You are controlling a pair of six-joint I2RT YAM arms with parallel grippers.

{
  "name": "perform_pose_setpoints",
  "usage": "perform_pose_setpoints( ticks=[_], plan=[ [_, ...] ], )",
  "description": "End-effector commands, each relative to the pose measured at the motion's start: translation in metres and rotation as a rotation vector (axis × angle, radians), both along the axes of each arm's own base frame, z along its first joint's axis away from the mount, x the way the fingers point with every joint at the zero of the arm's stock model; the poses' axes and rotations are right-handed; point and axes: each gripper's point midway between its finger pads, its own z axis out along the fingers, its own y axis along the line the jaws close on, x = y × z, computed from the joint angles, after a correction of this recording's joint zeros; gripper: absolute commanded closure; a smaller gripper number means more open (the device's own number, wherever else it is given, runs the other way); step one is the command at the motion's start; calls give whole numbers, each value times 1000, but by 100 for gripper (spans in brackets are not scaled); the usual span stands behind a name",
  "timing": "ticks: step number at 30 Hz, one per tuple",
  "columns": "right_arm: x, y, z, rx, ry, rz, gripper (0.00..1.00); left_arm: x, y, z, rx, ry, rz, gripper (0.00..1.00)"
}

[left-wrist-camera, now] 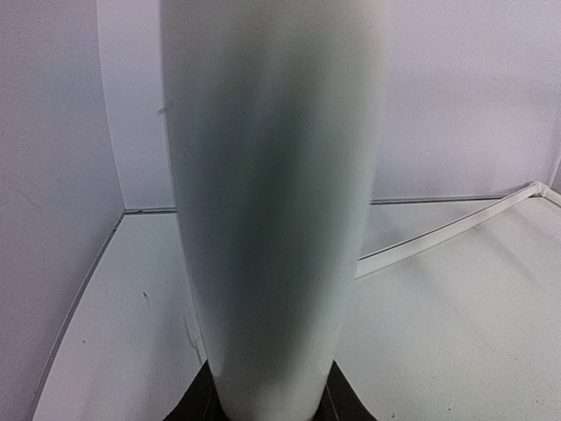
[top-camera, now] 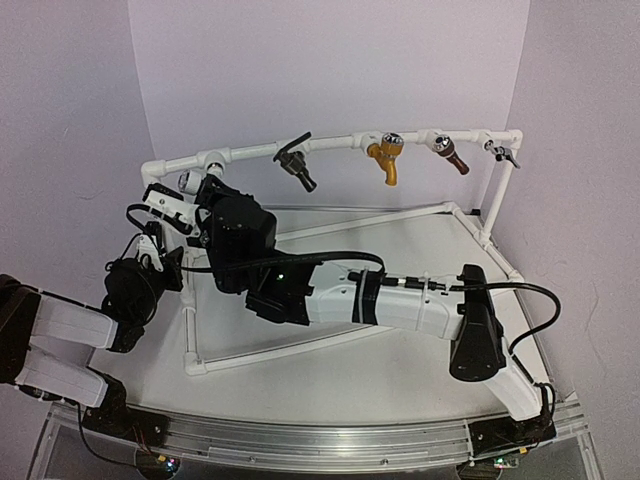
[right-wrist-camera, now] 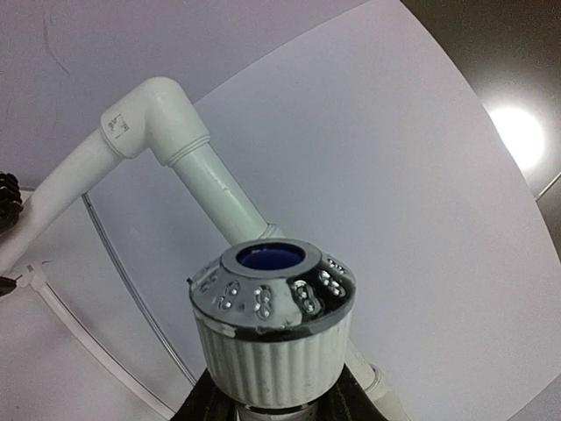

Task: Install the water faucets
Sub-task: Place the adaptor at the water faucet.

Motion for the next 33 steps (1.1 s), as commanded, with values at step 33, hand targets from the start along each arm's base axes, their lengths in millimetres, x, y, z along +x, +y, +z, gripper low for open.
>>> perform_pose_setpoints(
  ticks=[33],
  plan=[
    [68, -34, -54, 445, 198, -109, 100, -5, -17, 27, -22, -78, -89, 100]
  ],
)
